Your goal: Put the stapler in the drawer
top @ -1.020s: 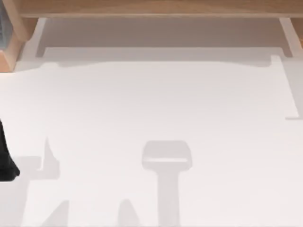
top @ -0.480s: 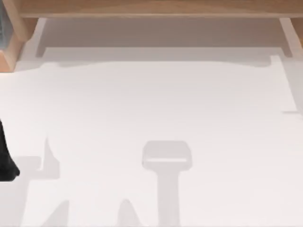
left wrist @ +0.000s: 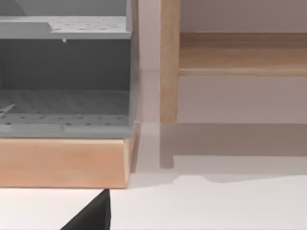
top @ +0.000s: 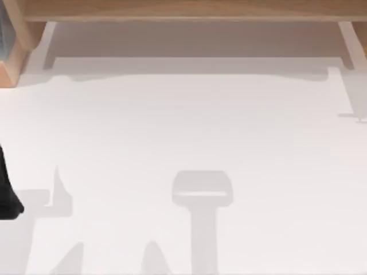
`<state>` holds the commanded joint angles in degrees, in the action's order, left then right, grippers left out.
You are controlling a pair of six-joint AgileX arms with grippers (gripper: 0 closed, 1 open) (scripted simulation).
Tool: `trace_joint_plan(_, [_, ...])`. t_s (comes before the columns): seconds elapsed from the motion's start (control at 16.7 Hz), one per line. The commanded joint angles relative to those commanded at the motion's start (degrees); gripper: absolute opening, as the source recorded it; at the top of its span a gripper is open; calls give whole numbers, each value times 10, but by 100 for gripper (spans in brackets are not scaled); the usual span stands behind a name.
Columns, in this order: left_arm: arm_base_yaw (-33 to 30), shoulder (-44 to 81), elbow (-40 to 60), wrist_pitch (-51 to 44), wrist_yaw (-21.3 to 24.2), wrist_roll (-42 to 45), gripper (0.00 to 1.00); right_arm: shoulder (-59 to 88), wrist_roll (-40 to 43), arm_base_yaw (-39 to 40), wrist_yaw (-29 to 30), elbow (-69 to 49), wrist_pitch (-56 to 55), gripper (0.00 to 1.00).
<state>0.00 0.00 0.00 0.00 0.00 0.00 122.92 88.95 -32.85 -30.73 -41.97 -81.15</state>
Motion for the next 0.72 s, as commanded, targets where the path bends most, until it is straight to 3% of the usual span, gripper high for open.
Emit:
trace_joint_plan(0.24, [0, 0, 0, 0, 0, 0, 100, 5, 1, 1, 2, -7, 7, 0])
trace_joint_plan(0.72, [0, 0, 0, 0, 0, 0, 100, 58, 0, 45, 49, -139, 83, 0])
